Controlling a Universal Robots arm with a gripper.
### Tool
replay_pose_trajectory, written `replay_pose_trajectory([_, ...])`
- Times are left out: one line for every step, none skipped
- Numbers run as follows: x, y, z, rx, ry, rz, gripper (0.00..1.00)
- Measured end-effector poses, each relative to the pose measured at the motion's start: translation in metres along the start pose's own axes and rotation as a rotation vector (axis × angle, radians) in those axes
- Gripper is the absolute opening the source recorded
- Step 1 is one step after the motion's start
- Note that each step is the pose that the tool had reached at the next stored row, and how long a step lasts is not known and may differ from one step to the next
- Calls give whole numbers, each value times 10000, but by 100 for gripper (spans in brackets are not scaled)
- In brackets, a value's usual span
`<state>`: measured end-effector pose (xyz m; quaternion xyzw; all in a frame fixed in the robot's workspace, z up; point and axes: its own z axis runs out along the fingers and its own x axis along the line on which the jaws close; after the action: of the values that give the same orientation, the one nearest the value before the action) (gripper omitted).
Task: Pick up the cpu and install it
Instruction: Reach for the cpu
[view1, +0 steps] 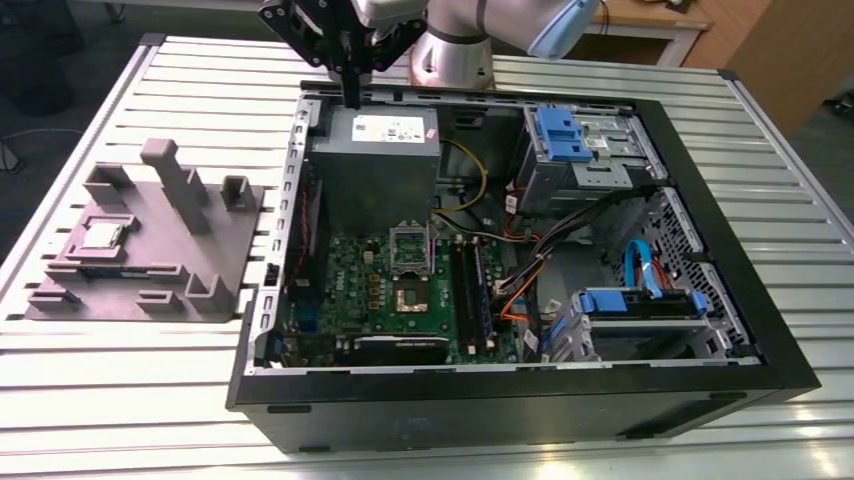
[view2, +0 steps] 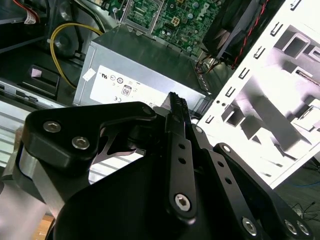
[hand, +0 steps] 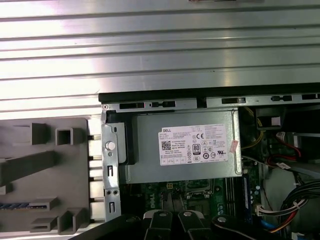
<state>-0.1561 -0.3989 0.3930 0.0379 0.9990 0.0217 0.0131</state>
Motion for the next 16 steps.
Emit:
replay_pose_trajectory([3, 0, 0, 0, 0, 0, 10])
replay_pose_trajectory([5, 0, 0, 0, 0, 1, 10])
replay_pose_trajectory([9, -1, 0, 0, 0, 1, 10])
replay_pose_trajectory([13, -1, -1, 0, 0, 1, 10])
replay_pose_trajectory([17, -1, 0, 0, 0, 0, 10])
replay_pose_trajectory([21, -2, 0, 0, 0, 1, 10])
replay_pose_trajectory([24, -2, 0, 0, 0, 0, 10])
replay_pose_trajectory([26, -2, 0, -1, 0, -1, 10])
replay_pose_trajectory([28, -2, 0, -1, 0, 0, 10])
replay_pose_trajectory([31, -2, -1, 0, 0, 0, 10])
replay_pose_trajectory([33, -3, -1, 0, 0, 0, 10])
replay_pose_trajectory([35, -3, 0, -1, 0, -1, 10])
replay_pose_trajectory([37, -3, -1, -1, 0, 0, 10])
replay_pose_trajectory([40, -3, -1, 0, 1, 0, 10])
replay_pose_trajectory([42, -3, -1, 0, 0, 0, 10])
replay_pose_trajectory([44, -3, 0, -1, -1, 0, 10])
